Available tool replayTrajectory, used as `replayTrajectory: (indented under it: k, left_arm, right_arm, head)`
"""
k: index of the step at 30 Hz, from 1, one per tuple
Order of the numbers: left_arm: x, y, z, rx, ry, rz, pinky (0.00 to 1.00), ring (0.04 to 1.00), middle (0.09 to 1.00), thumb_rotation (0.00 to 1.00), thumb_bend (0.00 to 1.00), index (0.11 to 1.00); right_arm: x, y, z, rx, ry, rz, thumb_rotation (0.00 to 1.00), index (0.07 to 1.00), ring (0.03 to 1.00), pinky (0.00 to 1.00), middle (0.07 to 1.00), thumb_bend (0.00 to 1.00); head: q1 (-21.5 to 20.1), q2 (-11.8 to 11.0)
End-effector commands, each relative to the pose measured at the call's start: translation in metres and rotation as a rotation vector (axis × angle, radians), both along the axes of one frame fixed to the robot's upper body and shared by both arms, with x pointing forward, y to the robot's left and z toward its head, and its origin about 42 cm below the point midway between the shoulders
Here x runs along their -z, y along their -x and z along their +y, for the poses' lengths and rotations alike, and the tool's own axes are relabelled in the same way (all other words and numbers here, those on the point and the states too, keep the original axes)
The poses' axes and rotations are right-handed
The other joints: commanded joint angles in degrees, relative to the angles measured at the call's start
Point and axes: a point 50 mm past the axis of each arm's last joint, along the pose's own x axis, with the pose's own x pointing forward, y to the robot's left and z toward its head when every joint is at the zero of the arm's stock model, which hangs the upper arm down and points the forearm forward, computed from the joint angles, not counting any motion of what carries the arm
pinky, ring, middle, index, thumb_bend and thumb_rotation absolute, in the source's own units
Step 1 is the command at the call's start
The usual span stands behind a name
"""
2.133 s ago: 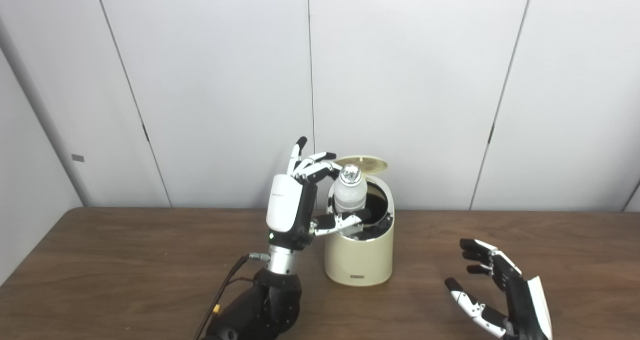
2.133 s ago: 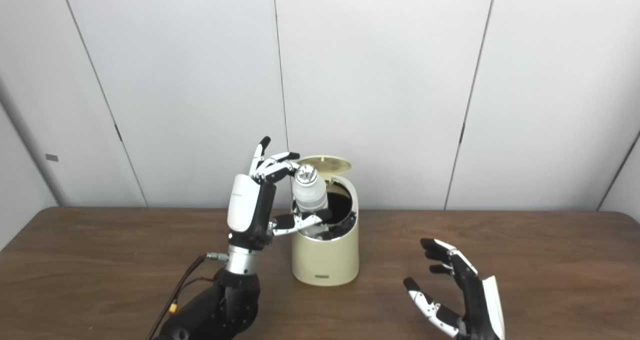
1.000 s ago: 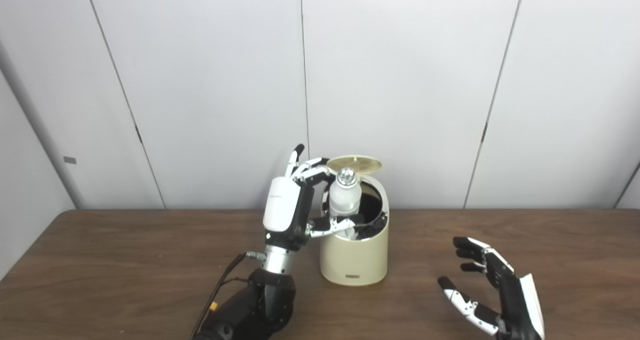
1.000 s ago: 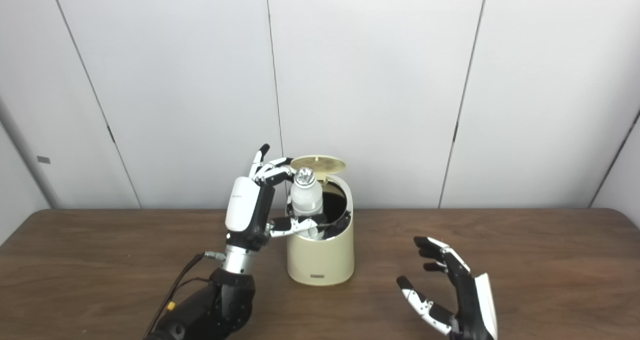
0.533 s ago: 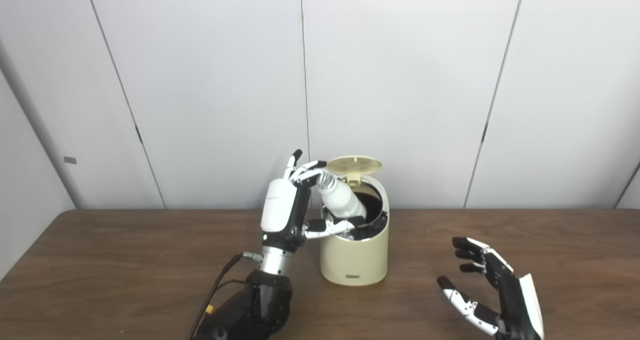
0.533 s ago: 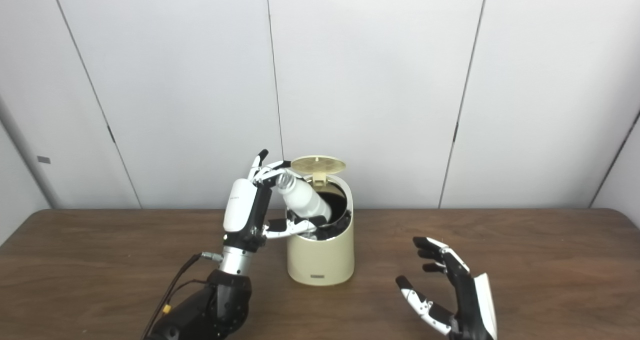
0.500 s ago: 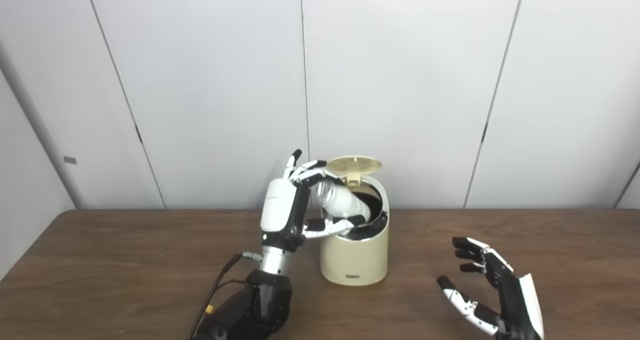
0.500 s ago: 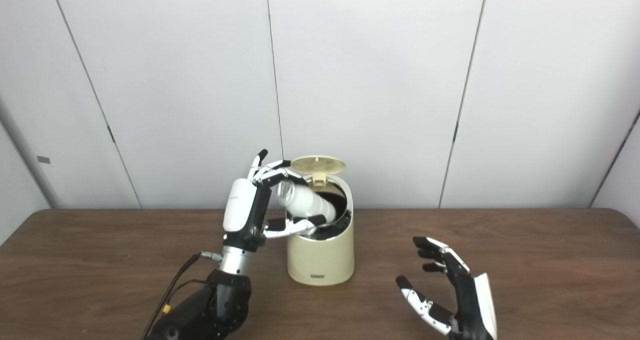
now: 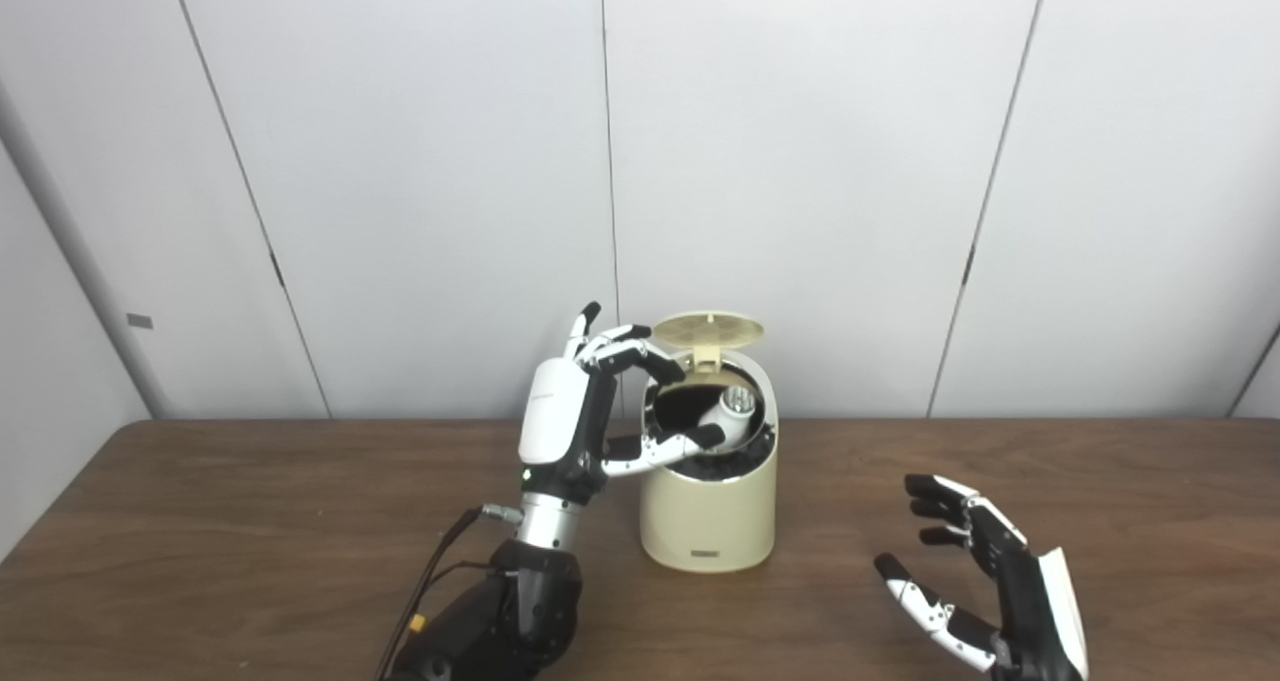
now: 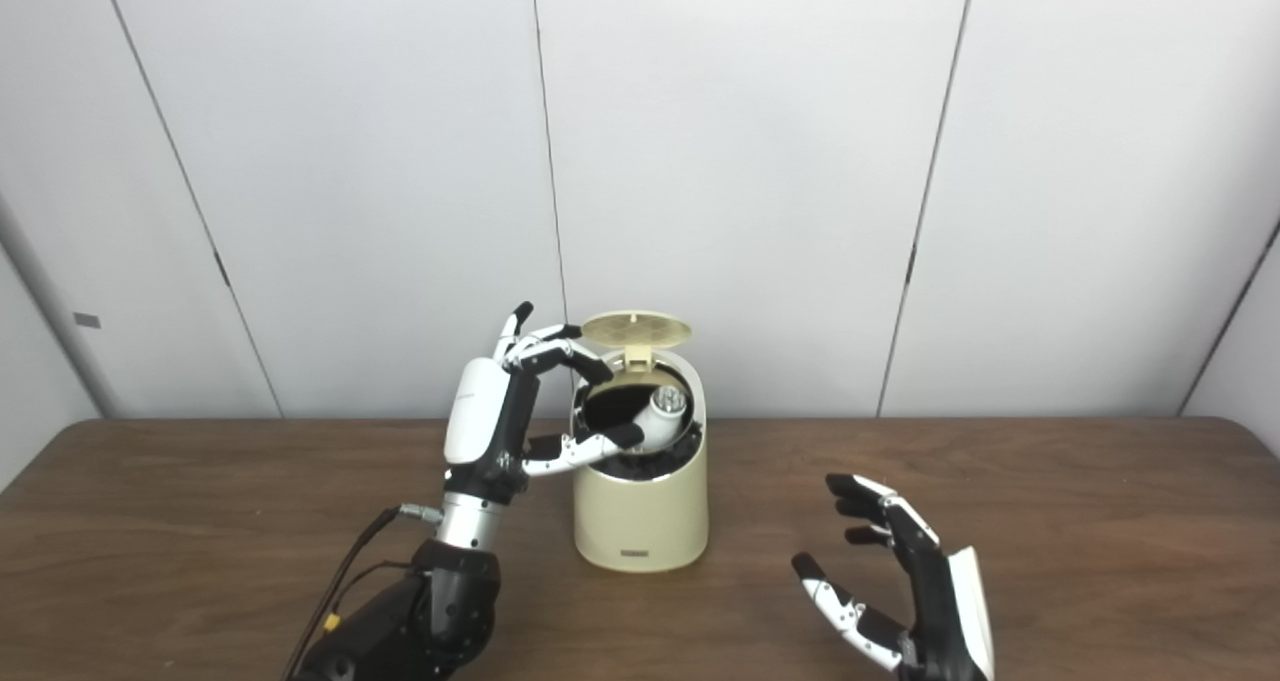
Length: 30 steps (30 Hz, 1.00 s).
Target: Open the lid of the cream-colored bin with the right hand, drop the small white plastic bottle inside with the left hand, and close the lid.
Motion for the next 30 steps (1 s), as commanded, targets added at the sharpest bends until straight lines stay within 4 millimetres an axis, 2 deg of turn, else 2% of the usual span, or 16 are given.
replayTrajectory:
  k: [1, 4, 6, 7, 8, 9, 10, 11, 12, 14, 19, 22, 27, 30]
  left_arm:
    - [-0.026, -0.009, -0.003, 0.016, 0.028, -0.071, 1.0, 0.781, 0.523, 0.68, 1.0, 0.505]
    - [-0.026, -0.007, -0.003, 0.01, 0.046, -0.081, 1.0, 0.773, 0.52, 0.65, 1.0, 0.498]
    - [-0.028, -0.005, -0.003, -0.004, 0.052, -0.12, 1.0, 0.74, 0.501, 0.63, 0.79, 0.488]
    - [-0.028, -0.004, -0.003, -0.009, 0.053, -0.138, 1.0, 0.717, 0.48, 0.65, 0.63, 0.481]
    - [-0.031, 0.0, -0.004, -0.01, 0.074, -0.166, 1.0, 0.71, 0.472, 0.66, 0.58, 0.479]
    - [-0.033, 0.003, -0.004, -0.01, 0.091, -0.184, 1.0, 0.692, 0.451, 0.38, 0.54, 0.479]
    - [-0.034, 0.006, -0.004, -0.007, 0.104, -0.197, 1.0, 0.682, 0.44, 0.23, 0.52, 0.48]
    - [-0.036, 0.009, -0.003, -0.002, 0.115, -0.207, 1.0, 0.678, 0.429, 0.14, 0.51, 0.48]
    - [-0.037, 0.012, -0.002, 0.002, 0.125, -0.216, 1.0, 0.679, 0.425, 0.11, 0.5, 0.479]
    - [-0.04, 0.017, 0.002, 0.008, 0.149, -0.232, 1.0, 0.682, 0.415, 0.08, 0.5, 0.479]
    - [-0.051, 0.034, 0.019, 0.008, 0.202, -0.3, 1.0, 0.691, 0.4, 0.08, 0.5, 0.479]
    - [-0.058, 0.045, 0.035, 0.002, 0.225, -0.334, 1.0, 0.697, 0.397, 0.08, 0.5, 0.479]
    - [-0.061, 0.06, 0.065, -0.038, 0.272, -0.34, 1.0, 0.695, 0.399, 0.08, 0.5, 0.478]
    - [-0.059, 0.07, 0.085, -0.066, 0.312, -0.326, 1.0, 0.69, 0.394, 0.07, 0.5, 0.479]
  right_arm:
    - [-0.018, -0.003, 0.002, -0.012, 0.01, -0.08, 0.11, 0.718, 0.721, 0.62, 0.744, 0.23]
    - [-0.018, -0.003, 0.002, -0.015, 0.006, -0.081, 0.11, 0.718, 0.722, 0.62, 0.744, 0.23]
    - [-0.018, -0.004, 0.001, -0.019, 0.001, -0.086, 0.11, 0.718, 0.724, 0.62, 0.745, 0.24]
    - [-0.017, -0.004, 0.001, -0.02, -0.001, -0.088, 0.1, 0.716, 0.726, 0.62, 0.745, 0.24]
    - [-0.017, -0.004, 0.001, -0.02, -0.007, -0.089, 0.1, 0.716, 0.726, 0.62, 0.745, 0.24]
    - [-0.017, -0.004, 0.0, -0.02, -0.011, -0.089, 0.1, 0.715, 0.727, 0.63, 0.745, 0.25]
    - [-0.017, -0.004, 0.0, -0.02, -0.014, -0.087, 0.1, 0.715, 0.728, 0.63, 0.746, 0.25]
    - [-0.017, -0.004, 0.0, -0.02, -0.014, -0.085, 0.1, 0.716, 0.729, 0.63, 0.747, 0.25]
    - [-0.017, -0.004, 0.0, -0.021, -0.014, -0.082, 0.11, 0.718, 0.729, 0.64, 0.748, 0.24]
    - [-0.016, -0.005, -0.001, -0.023, -0.017, -0.081, 0.11, 0.722, 0.731, 0.64, 0.751, 0.24]
    - [-0.016, -0.006, -0.003, -0.024, -0.014, -0.082, 0.11, 0.724, 0.733, 0.64, 0.751, 0.23]
    - [-0.014, -0.007, -0.005, -0.02, -0.004, -0.081, 0.06, 0.724, 0.73, 0.64, 0.75, 0.24]
    - [-0.015, -0.008, -0.007, -0.017, -0.013, -0.083, 0.1, 0.725, 0.736, 0.64, 0.752, 0.24]
    - [-0.017, -0.009, -0.011, -0.007, -0.016, -0.098, 0.06, 0.727, 0.735, 0.65, 0.751, 0.25]
  head:
    - [-0.1, 0.0]
    - [-0.2, 0.2]
    - [-0.2, 0.1]
    - [-0.1, 0.3]
    - [-0.1, 0.3]
    - [-0.1, 0.2]
    - [-0.2, 0.2]
    - [-0.2, 0.2]
    - [-0.2, 0.2]
    - [-0.1, 0.1]
    - [0.2, 0.1]
    - [0.3, -0.1]
    - [0.6, -0.1]
    - [0.9, 0.2]
